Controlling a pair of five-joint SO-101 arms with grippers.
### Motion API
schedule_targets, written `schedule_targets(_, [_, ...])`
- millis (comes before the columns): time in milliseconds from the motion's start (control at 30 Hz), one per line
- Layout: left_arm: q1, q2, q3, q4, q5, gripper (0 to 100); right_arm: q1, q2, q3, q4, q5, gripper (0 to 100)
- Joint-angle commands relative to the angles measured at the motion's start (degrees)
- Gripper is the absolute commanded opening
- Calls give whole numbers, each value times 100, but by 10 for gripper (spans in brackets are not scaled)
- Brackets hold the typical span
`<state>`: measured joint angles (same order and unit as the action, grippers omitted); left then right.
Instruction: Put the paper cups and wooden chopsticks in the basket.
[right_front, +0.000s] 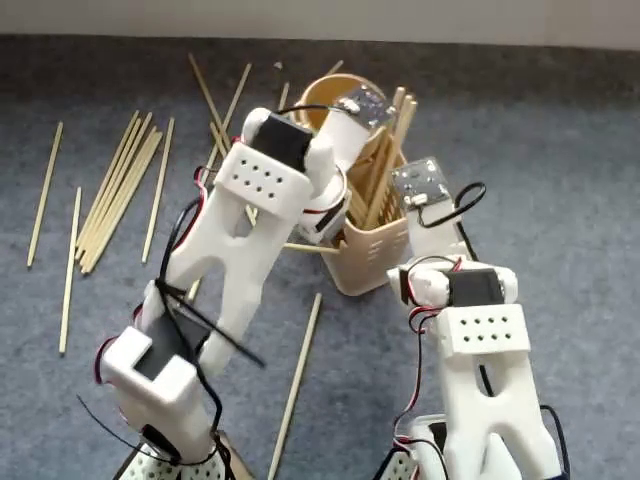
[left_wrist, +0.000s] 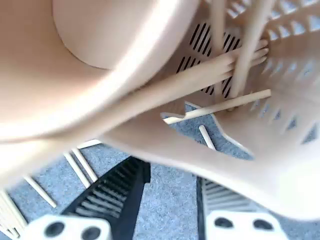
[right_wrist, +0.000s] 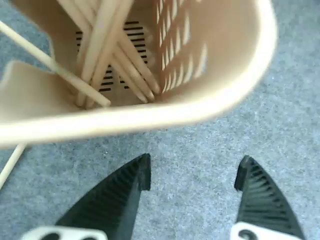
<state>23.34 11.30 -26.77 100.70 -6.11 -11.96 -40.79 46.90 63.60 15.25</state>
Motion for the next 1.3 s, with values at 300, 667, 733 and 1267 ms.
schedule_targets(300, [-690,-2202,-57,-35,-35,168,84,-40,1341,-796,-114,275])
schedule_targets(667, [-3987,-2800,1859,-1204,-1064,219,382,-426,2580,-1780,-387,275])
schedule_targets(733, [-4215,-2809,2659,-1846,-1169,242,382,-796,2633,-1930,-396,275])
schedule_targets(1267, [-3125,-2747,5886,-5468,-2171,228,321,-4857,4558,-1367,-369,275])
